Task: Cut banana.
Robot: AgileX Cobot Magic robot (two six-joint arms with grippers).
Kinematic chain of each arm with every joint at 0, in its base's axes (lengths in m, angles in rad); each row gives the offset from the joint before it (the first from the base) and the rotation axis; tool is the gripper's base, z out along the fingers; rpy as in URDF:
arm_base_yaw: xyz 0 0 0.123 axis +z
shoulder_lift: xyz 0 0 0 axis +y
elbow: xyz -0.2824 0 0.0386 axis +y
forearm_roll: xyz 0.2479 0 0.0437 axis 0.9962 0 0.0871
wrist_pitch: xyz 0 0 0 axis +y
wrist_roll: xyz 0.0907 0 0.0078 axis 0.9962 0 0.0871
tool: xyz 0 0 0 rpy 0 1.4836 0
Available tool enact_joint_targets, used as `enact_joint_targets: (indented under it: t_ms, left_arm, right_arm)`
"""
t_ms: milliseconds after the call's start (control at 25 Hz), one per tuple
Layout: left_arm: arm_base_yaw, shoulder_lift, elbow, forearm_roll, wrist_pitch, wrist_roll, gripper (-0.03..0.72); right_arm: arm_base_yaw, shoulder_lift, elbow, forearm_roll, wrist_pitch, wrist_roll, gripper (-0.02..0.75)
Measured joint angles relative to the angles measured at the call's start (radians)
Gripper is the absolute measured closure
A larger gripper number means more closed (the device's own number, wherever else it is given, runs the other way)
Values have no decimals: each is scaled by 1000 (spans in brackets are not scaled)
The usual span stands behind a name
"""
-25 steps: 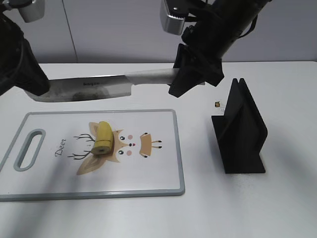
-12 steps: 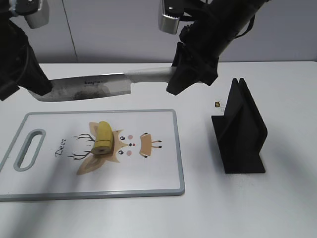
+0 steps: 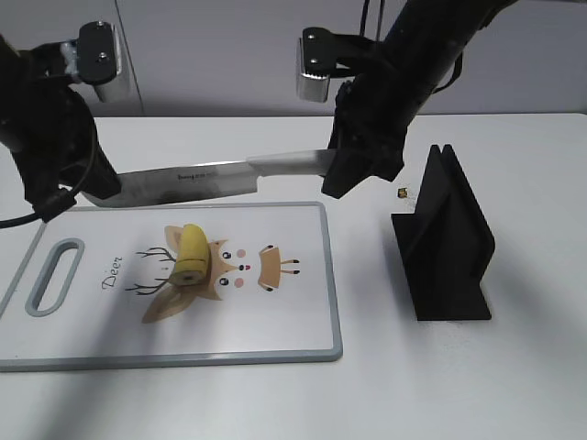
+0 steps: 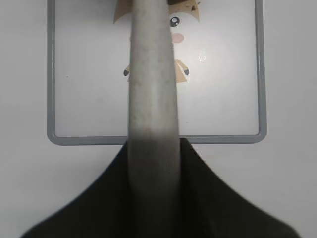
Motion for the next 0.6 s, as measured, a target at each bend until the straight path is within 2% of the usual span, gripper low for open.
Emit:
enact_joint_targets:
  t_ms: [320, 600]
  left_arm:
    - [0, 60, 13, 5, -17, -2, 688]
    - [-3, 88, 36, 1, -47, -1, 688]
  right_arm:
    - [0, 62, 6, 4, -8, 0, 567]
    - [4, 64, 80, 9, -68, 3, 566]
